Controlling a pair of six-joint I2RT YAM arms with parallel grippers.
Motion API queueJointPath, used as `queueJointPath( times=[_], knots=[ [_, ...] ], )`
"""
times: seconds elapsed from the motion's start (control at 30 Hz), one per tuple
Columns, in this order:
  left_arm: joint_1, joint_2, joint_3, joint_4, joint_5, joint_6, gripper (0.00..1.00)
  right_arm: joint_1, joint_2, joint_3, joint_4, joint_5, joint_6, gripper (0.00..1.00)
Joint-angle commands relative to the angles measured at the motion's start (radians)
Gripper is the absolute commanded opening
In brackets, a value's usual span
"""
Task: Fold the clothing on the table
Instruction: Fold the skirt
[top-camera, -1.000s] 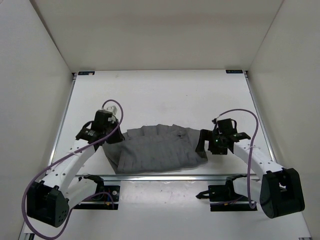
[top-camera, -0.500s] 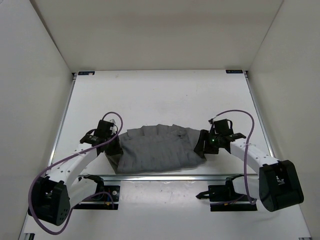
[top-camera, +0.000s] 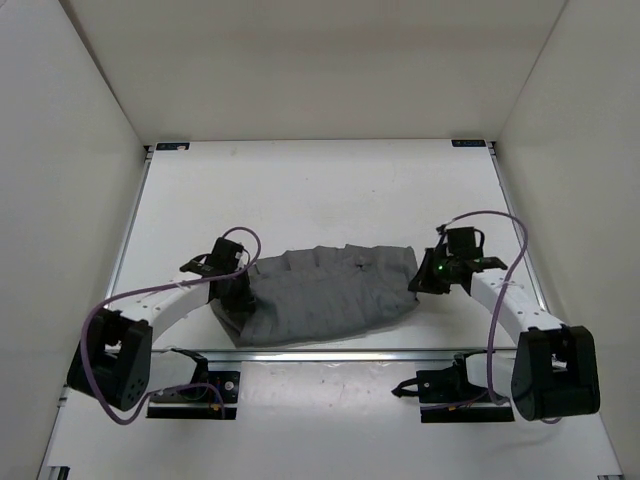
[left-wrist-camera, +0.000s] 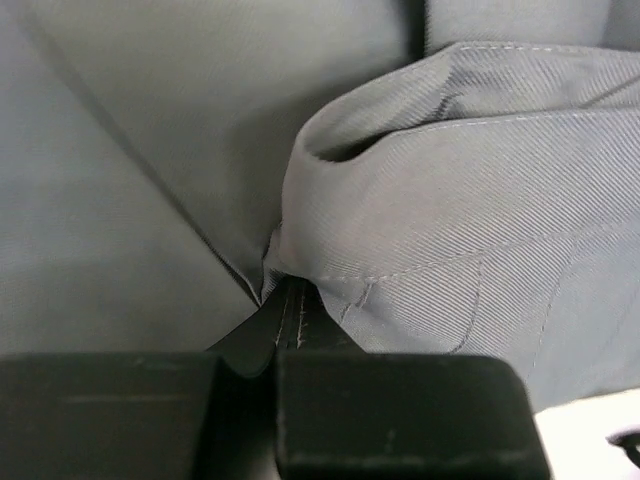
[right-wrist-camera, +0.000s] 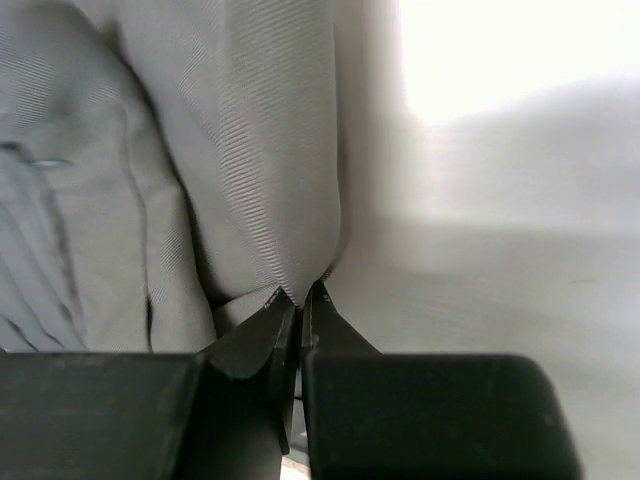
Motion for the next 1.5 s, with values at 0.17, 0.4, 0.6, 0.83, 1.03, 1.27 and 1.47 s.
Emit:
queueJointPath(
  times=[0.17, 0.4, 0.6, 0.83, 1.03, 1.27, 1.47],
  knots=[
    [-0.134, 0.220, 0.096, 0.193, 0.090, -0.046, 0.00, -0.082, -0.040, 0.214, -0.109, -0.024, -0.131, 0.00],
    [-0.213, 0.447, 0.280, 0.256, 0.168, -0.072, 0.00, 0.093, 0.042, 0.401, -0.112, -0.053, -0.073, 0.00],
    [-0.243, 0.590, 0.427, 0.270, 0.197, -0.078, 0.00, 0.236, 0.141, 0.636, -0.127, -0.086, -0.065, 0.00],
    [-0.226, 0.634, 0.438, 0.288, 0.239, -0.069, 0.00, 0.415, 0.256, 0.682, -0.028, -0.182, -0.019, 0.00],
    [-0.208, 0.642, 0.429, 0.291, 0.256, -0.048, 0.00, 0.537, 0.397, 0.739, 0.043, -0.240, 0.012, 0.00],
    [-0.188, 0.647, 0.410, 0.313, 0.272, -0.065, 0.00, 0.649, 0.516, 0.905, -0.003, -0.246, -0.022, 0.00],
    [-0.147, 0.619, 0.364, 0.337, 0.300, -0.074, 0.00, 0.652, 0.559, 0.822, 0.009, -0.243, -0.026, 0.00]
  ],
)
